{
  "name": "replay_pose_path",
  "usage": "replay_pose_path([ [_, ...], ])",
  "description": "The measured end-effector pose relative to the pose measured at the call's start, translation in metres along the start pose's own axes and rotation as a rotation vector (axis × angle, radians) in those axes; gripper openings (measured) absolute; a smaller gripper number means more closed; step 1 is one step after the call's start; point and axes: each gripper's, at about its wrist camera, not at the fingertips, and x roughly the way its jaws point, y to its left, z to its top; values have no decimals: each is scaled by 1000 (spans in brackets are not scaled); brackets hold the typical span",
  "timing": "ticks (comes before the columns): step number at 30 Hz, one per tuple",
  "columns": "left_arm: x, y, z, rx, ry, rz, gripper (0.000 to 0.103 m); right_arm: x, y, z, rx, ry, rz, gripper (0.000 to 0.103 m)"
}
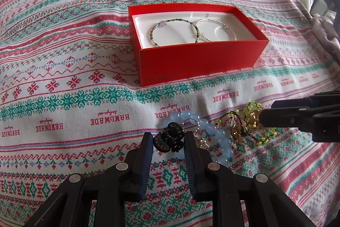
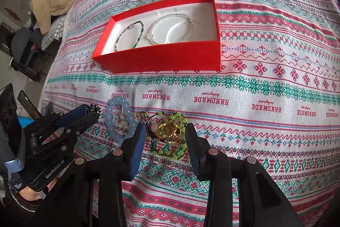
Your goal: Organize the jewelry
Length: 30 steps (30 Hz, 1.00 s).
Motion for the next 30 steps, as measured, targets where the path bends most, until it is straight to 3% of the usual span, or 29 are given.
replay_pose_path([
  [7, 3, -2, -1, 1, 3, 2, 24, 20, 7, 1, -11, 26, -46, 39],
  [9, 4, -3, -1, 1, 4, 2, 24, 24, 6, 2, -8, 29, -56, 30],
  [13, 1, -3, 1, 1, -4, -1, 24, 19, 7, 4, -9, 15, -54, 30],
  [20, -9, -3, 10, -5, -35, 1, 24, -6, 9, 8, 2, -34, -14, 30],
  [30, -18, -9, 51, -2, -103, 13, 24, -43, 0, 37, 65, -165, 6, 30],
])
